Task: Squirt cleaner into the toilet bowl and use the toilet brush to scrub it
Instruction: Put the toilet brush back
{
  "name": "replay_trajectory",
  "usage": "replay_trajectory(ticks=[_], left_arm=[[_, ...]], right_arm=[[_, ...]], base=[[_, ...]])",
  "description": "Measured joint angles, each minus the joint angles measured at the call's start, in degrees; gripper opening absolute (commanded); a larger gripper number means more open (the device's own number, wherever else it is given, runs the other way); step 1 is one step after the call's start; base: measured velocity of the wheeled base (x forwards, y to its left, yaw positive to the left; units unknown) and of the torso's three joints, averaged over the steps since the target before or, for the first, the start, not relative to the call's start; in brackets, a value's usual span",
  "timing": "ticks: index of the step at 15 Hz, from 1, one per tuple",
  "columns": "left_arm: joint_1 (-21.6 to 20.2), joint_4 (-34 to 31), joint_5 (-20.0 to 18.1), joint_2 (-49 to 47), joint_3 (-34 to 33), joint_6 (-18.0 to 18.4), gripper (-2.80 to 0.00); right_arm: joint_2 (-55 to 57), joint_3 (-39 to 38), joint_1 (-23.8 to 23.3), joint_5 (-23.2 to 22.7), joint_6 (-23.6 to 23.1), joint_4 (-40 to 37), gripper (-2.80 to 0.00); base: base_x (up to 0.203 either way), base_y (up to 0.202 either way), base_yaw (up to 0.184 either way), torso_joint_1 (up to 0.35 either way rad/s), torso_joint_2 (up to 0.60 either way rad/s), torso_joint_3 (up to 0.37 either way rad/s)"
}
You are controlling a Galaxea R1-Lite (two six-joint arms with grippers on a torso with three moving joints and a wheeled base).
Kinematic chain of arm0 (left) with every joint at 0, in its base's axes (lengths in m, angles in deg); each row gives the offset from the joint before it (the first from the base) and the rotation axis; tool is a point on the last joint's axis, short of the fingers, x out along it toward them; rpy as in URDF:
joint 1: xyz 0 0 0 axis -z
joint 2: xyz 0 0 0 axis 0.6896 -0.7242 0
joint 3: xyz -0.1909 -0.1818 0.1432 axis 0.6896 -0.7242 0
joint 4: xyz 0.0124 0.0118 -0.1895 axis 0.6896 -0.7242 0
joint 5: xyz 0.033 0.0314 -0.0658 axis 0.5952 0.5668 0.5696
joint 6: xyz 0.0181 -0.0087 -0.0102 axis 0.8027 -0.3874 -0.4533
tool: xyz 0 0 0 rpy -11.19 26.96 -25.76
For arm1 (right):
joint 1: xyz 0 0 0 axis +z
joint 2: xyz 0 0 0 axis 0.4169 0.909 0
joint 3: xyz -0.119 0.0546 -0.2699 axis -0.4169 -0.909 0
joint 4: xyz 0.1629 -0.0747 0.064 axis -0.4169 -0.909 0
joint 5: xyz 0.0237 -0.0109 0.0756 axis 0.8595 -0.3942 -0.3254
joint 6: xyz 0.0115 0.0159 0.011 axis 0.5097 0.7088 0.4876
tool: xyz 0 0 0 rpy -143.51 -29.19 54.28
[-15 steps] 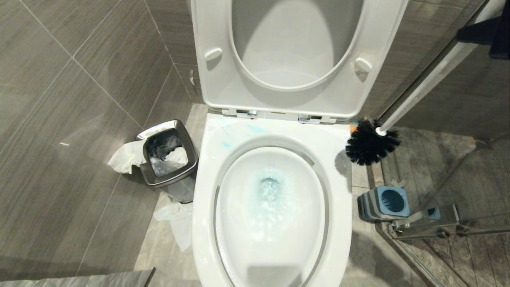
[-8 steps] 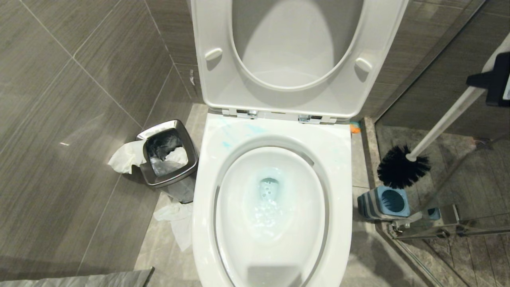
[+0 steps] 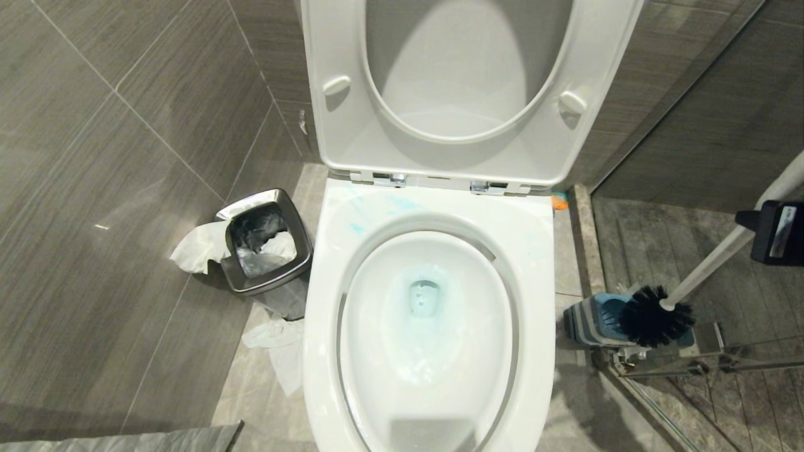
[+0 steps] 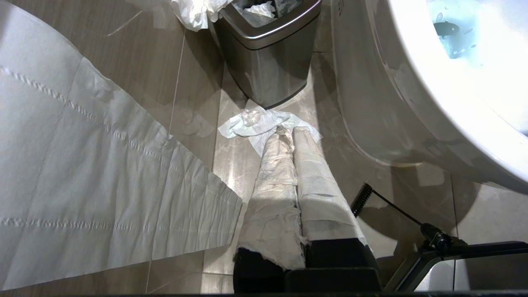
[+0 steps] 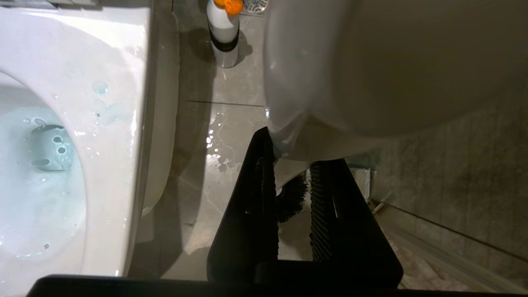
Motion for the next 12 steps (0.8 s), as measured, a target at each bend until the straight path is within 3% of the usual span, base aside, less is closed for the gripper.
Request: replay_trajectory(ticks=[4,9,12], left_arm=[[0.0,0.0,0.0,0.0,0.0,0.0,-2.8],[0.0,0.0,0.0,0.0,0.0,0.0,-2.8],[0.0,0.0,0.0,0.0,0.0,0.0,-2.8]], right_arm=[[-1.3,-11.0,-9.2,-10.3,-0.8,12.0,-2.8],[2.3,-21.5,-23.9,-25.6,-7.4,31.6,-2.8],[6.4,-24.1,-26.9,-28.8,-7.8,38.3,-2.8]], base=[[0.0,0.0,0.0,0.0,0.0,0.0],[0.0,0.0,0.0,0.0,0.0,0.0],[0.0,0.0,0.0,0.0,0.0,0.0]])
